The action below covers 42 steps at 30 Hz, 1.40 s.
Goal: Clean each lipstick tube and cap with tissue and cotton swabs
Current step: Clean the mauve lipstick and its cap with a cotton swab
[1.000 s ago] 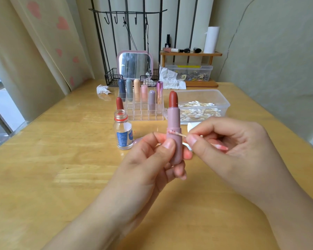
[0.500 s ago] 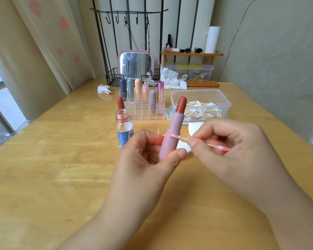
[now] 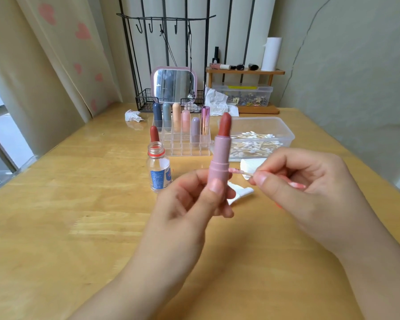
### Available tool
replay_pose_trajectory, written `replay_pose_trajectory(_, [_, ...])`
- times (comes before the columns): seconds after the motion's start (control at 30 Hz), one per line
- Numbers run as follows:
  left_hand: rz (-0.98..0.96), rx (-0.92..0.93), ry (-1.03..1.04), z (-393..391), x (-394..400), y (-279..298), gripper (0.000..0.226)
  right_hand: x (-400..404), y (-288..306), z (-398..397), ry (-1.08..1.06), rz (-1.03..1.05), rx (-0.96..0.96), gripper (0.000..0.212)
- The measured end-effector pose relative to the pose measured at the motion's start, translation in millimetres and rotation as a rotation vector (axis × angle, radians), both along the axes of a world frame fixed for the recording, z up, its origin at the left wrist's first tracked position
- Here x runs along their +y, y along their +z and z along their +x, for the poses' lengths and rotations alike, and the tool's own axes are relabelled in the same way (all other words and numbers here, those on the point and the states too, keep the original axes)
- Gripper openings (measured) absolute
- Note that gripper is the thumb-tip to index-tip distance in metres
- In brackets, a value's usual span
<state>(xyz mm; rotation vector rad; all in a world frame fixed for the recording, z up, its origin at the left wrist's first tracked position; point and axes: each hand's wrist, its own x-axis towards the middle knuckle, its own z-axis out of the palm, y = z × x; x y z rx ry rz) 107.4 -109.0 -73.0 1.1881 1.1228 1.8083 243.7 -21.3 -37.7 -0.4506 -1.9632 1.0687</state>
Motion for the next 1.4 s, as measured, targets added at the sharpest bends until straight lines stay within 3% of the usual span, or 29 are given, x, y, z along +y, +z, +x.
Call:
replay_pose_trajectory(0.17, [-0.003, -0.446, -0.356, 0.8, 1.2, 0.8, 0.03, 3.6, -1.3, 0.0, 0.08, -0.023, -0.004, 0.024])
replay_pose_trajectory(0.33, [0.016, -0.616, -0.592, -5.9, 6.0, -4.6, 0.028, 1.5, -2.1, -2.7, 0.072, 0.004, -0.01, 0.018])
replay_pose_trajectory(0.47, [-0.009, -0.541, -0.573, -5.2, 3.3, -6.3, 0.007, -1.5, -2.0, -3.7, 0.061, -0.022, -0.01, 0.008])
replay_pose_trajectory(0.73, [-0.012, -0.52, -0.62, -7.4, 7.3, -11.3, 0.03, -0.3, 1.1, 0.0, 0.061, -0.067, 0.019, 0.019])
replay_pose_trajectory(1.0, [-0.025, -0.608, -0.662, -5.2, 6.6, -11.1, 0.033, -0.9, 2.5, 0.4, 0.058, -0.082, 0.007, 0.016])
replay_pose_trajectory(1.17, [-0.026, -0.562, -0.643, -5.7, 3.1, -6.9, 0.004, -4.5, 1.6, -2.8, 0.078, -0.071, 0.003, 0.012])
replay_pose_trajectory(1.4, [-0.022, -0.545, -0.614, -6.5, 5.3, -10.4, 0.023, -1.9, 4.1, 0.4, 0.042, -0.071, -0.01, 0.01])
